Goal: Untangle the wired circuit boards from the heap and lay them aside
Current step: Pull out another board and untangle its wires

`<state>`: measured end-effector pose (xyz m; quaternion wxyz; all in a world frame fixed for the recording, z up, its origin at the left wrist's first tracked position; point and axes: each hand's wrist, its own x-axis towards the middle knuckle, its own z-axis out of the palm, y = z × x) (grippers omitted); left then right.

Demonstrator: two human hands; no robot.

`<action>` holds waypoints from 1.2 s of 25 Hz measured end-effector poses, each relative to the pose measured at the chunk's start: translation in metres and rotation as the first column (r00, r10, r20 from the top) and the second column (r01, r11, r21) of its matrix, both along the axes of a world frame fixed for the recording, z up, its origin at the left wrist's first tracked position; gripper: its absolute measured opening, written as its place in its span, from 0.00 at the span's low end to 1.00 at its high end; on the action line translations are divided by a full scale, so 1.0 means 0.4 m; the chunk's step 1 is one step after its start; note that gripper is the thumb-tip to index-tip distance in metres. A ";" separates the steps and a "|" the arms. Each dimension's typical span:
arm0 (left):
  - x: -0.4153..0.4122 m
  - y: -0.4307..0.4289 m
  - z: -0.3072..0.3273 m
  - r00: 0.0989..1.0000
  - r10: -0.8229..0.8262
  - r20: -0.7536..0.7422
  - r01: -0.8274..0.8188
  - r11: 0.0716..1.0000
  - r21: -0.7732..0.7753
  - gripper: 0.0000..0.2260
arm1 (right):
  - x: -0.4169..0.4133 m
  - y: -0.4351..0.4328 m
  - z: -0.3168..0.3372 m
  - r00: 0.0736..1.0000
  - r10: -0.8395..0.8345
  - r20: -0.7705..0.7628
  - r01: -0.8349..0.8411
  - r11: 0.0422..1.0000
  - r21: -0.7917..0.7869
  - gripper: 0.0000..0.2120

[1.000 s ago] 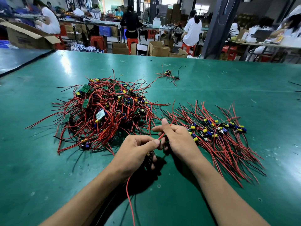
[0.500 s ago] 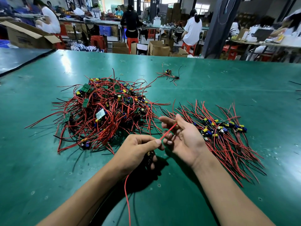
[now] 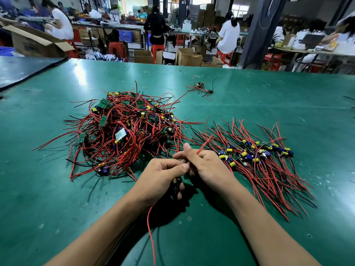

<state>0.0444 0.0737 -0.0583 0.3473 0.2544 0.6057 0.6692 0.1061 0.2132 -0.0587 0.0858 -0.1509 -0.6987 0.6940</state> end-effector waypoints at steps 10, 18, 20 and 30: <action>-0.006 -0.009 0.010 0.999 0.000 0.035 0.001 1.000 -0.013 0.10 | 0.004 0.077 -0.011 0.962 -0.261 -0.084 0.270 0.844 0.464 0.17; -0.011 -0.010 0.013 0.999 -0.010 0.038 0.011 0.999 -0.045 0.09 | -0.003 0.053 0.007 0.958 -0.286 -0.007 0.286 0.958 0.001 0.32; -0.013 -0.011 0.013 0.999 0.010 0.050 -0.007 0.998 -0.059 0.10 | -0.003 0.053 0.009 0.975 -0.222 0.015 0.218 0.944 -0.248 0.32; -0.015 0.002 0.034 0.911 0.409 0.053 -0.412 0.896 0.164 0.08 | 0.003 0.020 -0.026 0.989 -0.053 -0.141 0.130 0.773 0.621 0.12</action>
